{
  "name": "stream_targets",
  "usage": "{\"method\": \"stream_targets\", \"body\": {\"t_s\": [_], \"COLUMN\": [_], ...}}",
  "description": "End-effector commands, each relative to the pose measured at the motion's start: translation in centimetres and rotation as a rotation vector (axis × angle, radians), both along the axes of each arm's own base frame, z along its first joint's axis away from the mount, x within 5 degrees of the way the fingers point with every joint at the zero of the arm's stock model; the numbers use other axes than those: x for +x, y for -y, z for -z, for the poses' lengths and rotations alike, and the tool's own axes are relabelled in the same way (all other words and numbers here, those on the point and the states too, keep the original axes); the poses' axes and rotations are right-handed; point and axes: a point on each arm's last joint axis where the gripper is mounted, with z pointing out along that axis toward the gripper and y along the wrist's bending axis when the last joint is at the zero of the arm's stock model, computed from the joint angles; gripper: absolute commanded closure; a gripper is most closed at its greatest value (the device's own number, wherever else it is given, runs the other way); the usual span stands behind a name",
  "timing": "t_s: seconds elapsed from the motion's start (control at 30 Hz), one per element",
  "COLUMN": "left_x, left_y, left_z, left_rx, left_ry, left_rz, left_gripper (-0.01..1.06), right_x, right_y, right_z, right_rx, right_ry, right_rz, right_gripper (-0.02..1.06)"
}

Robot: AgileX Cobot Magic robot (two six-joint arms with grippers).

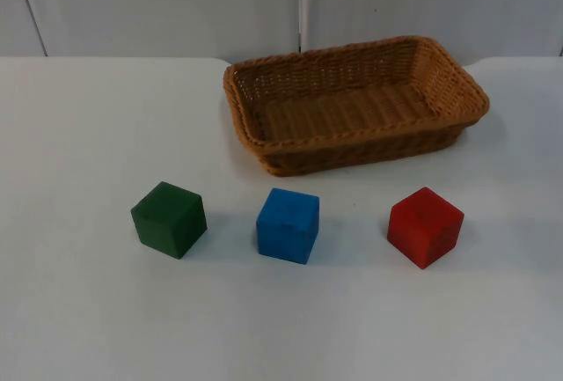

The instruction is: Pick up one cube with each hand and place exactly two cubes into the same basket, leaving the remaining cube outside.

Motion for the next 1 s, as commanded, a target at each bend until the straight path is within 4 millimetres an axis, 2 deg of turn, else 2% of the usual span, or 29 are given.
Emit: {"method": "stream_targets", "body": {"t_s": [0.0, 0.43, 0.77, 0.97], "left_x": [0.9, 4.4, 7.4, 8.8], "left_y": [0.3, 0.7, 1.3, 2.4], "left_z": [-0.5, -0.8, 0.9, 1.1], "left_rx": [-0.023, -0.037, -0.073, -0.078], "left_ry": [0.003, -0.028, -0.091, -0.109], "left_rz": [0.024, 0.087, 0.171, 0.223], "left_gripper": [0.0, 0.0, 0.0, 0.0], "right_x": [0.4, 2.0, 3.9, 4.2], "right_y": [-0.1, -1.3, -1.5, -1.7], "right_z": [-0.2, 1.1, 2.6, 3.2], "right_rx": [0.021, 0.11, 0.097, 0.11], "right_ry": [0.012, -0.063, -0.144, -0.181], "right_rz": [-0.008, -0.064, -0.075, -0.085], "right_gripper": [-0.01, -0.01, -0.01, -0.01]}}
